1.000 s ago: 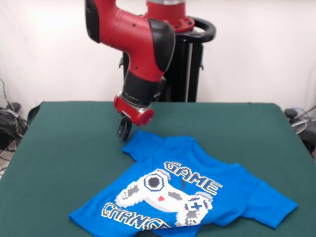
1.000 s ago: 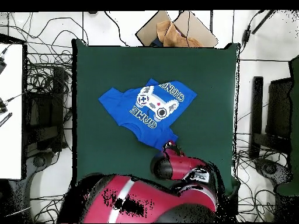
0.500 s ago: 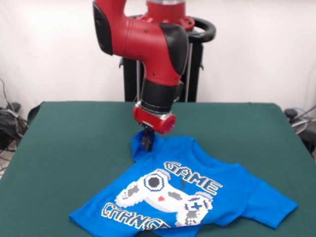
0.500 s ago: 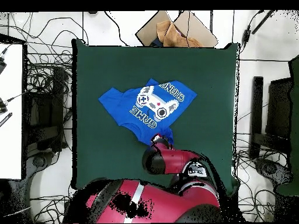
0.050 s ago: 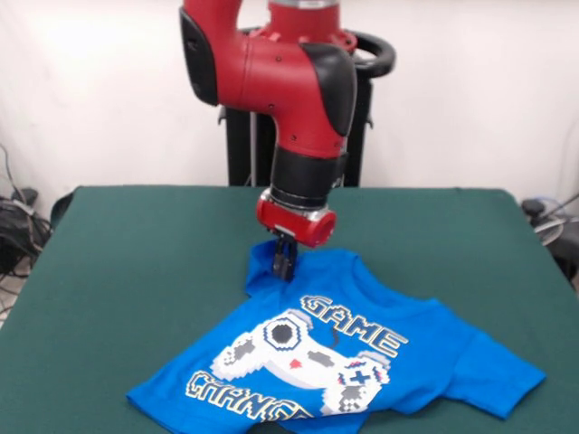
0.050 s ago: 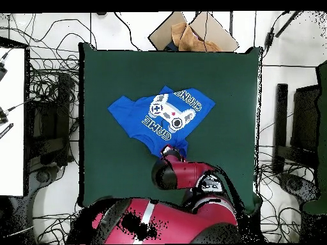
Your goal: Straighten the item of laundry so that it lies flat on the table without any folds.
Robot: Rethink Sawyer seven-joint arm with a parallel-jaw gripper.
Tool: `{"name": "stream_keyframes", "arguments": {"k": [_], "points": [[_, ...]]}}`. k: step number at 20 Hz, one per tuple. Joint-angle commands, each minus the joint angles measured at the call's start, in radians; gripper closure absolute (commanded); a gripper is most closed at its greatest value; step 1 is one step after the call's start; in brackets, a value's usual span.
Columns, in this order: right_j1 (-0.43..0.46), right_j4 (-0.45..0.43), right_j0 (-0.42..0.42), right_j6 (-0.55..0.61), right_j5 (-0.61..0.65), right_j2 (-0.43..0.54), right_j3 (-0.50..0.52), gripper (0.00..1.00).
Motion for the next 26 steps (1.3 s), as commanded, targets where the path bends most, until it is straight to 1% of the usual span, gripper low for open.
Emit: {"name": "stream_keyframes", "arguments": {"k": [1, 19, 22, 26], "points": [[0.035, 0.004, 0.033, 0.026, 0.097, 0.038, -0.030, 1.00], [0.041, 0.000, 0.040, 0.026, 0.086, 0.030, -0.037, 1.00], [0.041, 0.011, 0.055, 0.029, 0.099, 0.017, -0.040, 1.00], [0.050, 0.048, 0.109, 0.051, 0.121, -0.041, -0.050, 1.00]]}}
